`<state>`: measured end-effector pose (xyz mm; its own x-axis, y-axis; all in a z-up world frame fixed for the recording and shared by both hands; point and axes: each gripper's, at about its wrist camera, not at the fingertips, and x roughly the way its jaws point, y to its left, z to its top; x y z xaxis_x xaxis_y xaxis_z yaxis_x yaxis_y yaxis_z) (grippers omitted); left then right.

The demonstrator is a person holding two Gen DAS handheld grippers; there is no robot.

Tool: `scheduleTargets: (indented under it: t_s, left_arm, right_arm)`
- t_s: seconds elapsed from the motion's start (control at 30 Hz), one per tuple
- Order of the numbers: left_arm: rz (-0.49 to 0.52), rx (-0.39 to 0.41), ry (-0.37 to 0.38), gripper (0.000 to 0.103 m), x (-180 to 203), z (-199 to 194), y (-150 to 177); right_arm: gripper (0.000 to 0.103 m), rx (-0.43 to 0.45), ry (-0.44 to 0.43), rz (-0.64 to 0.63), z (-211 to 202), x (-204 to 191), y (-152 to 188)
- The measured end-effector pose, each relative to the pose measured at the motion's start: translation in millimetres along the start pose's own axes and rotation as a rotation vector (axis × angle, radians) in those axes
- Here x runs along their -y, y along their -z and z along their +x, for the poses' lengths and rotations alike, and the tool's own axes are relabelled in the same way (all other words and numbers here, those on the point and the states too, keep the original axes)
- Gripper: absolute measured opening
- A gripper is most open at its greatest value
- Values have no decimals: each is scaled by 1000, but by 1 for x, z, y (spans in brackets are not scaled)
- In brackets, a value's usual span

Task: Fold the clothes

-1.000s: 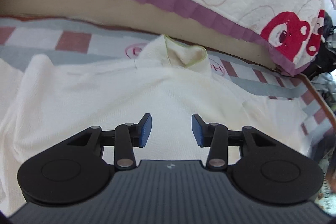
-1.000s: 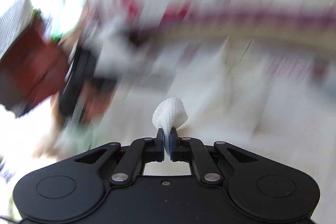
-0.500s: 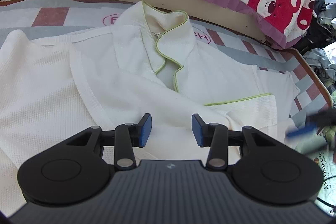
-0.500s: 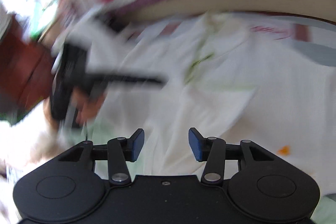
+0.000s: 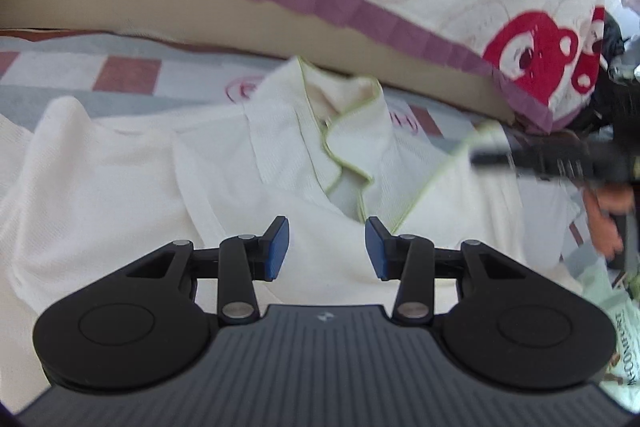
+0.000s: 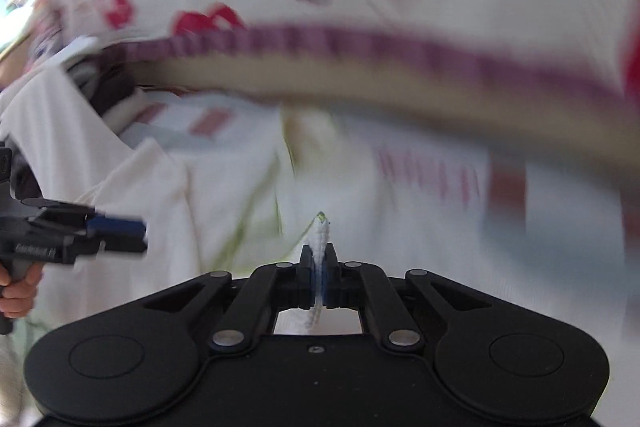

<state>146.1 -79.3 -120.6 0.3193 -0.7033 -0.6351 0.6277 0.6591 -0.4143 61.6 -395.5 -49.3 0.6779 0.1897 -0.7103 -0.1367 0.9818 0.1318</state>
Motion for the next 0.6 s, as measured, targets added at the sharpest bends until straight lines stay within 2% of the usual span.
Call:
scheduleTargets:
  t_s: [0.1, 0.17, 0.23, 0.3, 0.37, 0.43, 0.5, 0.6]
  left_arm:
    - [-7, 13, 5, 41, -3, 0, 0]
    - [-2, 8, 10, 41, -3, 2, 2]
    - [9, -6, 9, 41, -2, 5, 4]
    - [20, -28, 1, 41, -1, 9, 7]
    - [27, -48, -5, 41, 1, 12, 9]
    - [30, -58, -9, 41, 2, 12, 9]
    - [28, -59, -8, 42, 4, 12, 9]
    - [41, -43, 32, 42, 10, 8, 8]
  right_arm:
    - [5, -13, -3, -264, 31, -14, -32]
    - [5, -18, -16, -313, 51, -17, -42]
    - [9, -48, -24, -262, 69, -16, -45]
    - [18, -90, 28, -186, 82, -12, -43]
    - [26, -62, 77, -74, 77, -6, -37]
    - [47, -8, 115, 74, 53, 4, -25]
    - [47, 46, 151, 200, 21, 11, -10]
    - [53, 84, 149, 255, -22, 15, 17]
